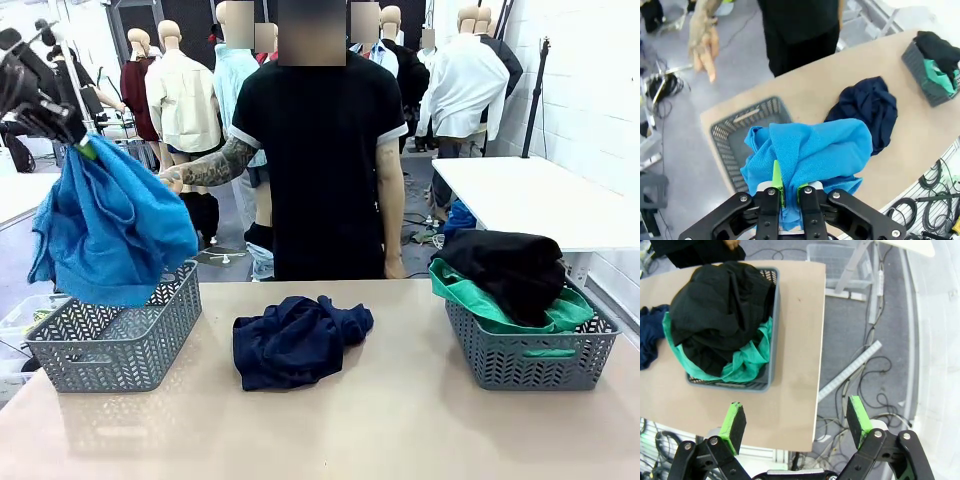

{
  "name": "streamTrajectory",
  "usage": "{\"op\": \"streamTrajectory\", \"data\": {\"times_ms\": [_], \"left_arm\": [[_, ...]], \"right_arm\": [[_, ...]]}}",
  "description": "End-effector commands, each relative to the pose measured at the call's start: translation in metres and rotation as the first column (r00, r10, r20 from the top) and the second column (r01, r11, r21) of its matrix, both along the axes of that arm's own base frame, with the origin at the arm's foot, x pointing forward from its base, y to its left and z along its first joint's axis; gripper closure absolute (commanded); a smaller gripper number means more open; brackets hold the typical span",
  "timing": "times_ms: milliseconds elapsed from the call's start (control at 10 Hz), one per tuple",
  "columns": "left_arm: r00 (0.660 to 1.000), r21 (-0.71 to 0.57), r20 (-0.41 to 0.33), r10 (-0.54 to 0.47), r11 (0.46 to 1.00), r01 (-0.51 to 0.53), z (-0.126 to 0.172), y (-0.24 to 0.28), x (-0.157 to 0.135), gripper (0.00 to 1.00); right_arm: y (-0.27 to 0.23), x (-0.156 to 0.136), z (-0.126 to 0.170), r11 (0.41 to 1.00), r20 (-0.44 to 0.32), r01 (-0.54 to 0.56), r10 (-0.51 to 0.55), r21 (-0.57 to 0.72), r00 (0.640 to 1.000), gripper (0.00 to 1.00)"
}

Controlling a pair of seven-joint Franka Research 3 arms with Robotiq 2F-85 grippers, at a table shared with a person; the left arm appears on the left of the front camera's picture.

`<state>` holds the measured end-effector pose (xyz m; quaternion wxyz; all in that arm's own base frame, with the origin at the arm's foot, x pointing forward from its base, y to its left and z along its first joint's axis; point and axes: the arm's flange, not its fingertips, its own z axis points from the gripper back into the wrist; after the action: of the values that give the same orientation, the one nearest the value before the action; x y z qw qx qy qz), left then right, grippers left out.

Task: Sort the tops and bottoms.
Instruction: Sort the clothes according to human instructions.

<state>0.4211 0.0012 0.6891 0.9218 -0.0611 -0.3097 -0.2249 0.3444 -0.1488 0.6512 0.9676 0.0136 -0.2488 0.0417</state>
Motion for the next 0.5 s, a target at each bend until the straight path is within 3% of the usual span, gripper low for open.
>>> {"op": "streamTrajectory", "data": {"times_ms": [0, 100, 400], "left_arm": [[0.989, 0.041, -0.087, 0.123, 0.992, -0.12, -0.013, 0.014, -0.011, 1.0], [1.0, 0.0, 0.0, 0.0, 1.0, 0.0, 0.0, 0.0, 0.0, 1.0], [1.0, 0.0, 0.0, 0.0, 1.0, 0.0, 0.0, 0.0, 0.0, 1.0]], "right_arm": [[0.0, 0.001, 0.0, 1.0, -0.006, -0.011, 0.011, 0.005, 1.0, 0.0], [0.0, 0.001, 0.0, 1.0, -0.006, -0.011, 0.011, 0.005, 1.0, 0.0], [0.0, 0.001, 0.0, 1.0, -0.006, -0.011, 0.011, 0.005, 1.0, 0.0]]}}
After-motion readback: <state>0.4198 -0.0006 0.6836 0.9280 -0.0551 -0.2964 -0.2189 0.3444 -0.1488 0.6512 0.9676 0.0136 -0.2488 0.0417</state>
